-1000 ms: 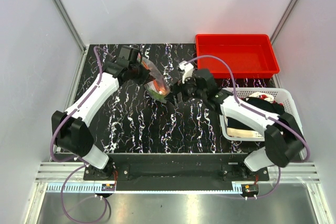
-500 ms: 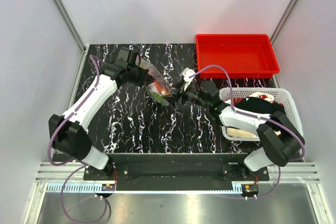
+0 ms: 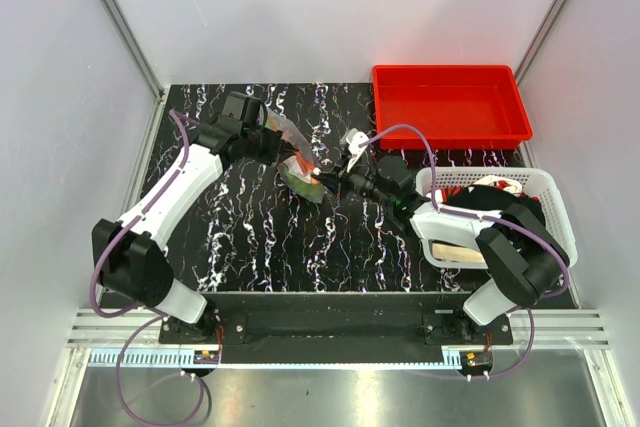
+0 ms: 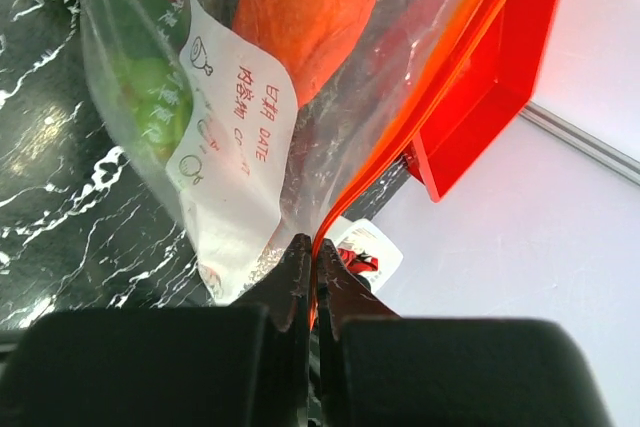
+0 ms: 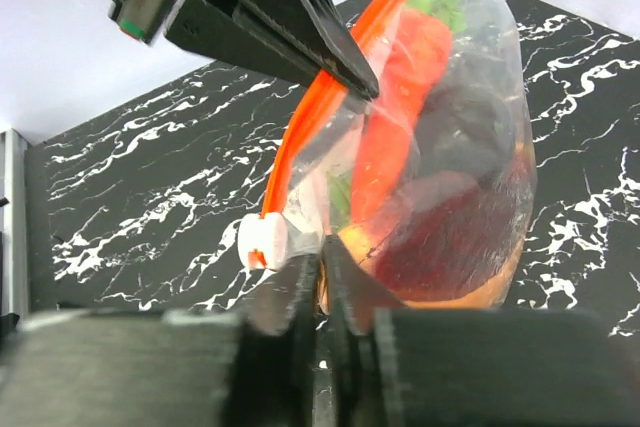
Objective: Open the zip-top bag and remove the fake food
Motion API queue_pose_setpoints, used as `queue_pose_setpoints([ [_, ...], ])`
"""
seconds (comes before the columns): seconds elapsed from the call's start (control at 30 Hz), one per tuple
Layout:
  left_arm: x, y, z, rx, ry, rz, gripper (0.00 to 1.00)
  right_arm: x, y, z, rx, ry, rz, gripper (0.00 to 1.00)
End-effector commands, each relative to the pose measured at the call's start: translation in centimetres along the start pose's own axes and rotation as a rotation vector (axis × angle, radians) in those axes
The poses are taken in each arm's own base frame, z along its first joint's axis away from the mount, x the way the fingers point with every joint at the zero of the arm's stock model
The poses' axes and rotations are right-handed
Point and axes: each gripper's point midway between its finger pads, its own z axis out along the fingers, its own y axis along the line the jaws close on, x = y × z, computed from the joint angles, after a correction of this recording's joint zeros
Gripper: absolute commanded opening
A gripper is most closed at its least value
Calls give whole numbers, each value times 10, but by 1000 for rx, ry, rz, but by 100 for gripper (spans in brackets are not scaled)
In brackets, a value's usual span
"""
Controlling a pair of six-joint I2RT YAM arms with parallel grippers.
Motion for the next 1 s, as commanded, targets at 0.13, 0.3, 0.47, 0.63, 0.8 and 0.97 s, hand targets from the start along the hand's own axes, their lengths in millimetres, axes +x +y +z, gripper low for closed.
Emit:
queue_pose_setpoints([
  [0.13, -9, -28, -37, 221, -88, 481, 33, -33, 13, -1, -35, -54, -7, 0],
  [0.3, -24, -32, -77, 289, -255, 826, 65, -32, 15, -5, -57, -6, -20, 0],
  [0.47, 14, -47, -100, 502, -158, 1213, 63, -40, 11, -9, -111, 44, 15, 0],
  [0.63, 43, -41, -100, 583, -73, 1501, 62, -38, -1, -22, -222, 134, 103, 0],
  [0.8, 81, -25, -81, 588, 1, 1798, 71, -36, 2, -31, -352, 206, 147, 0],
  [0.97, 70, -30, -60, 530, -23, 1932, 68, -31, 1, -32, -385, 237, 156, 0],
])
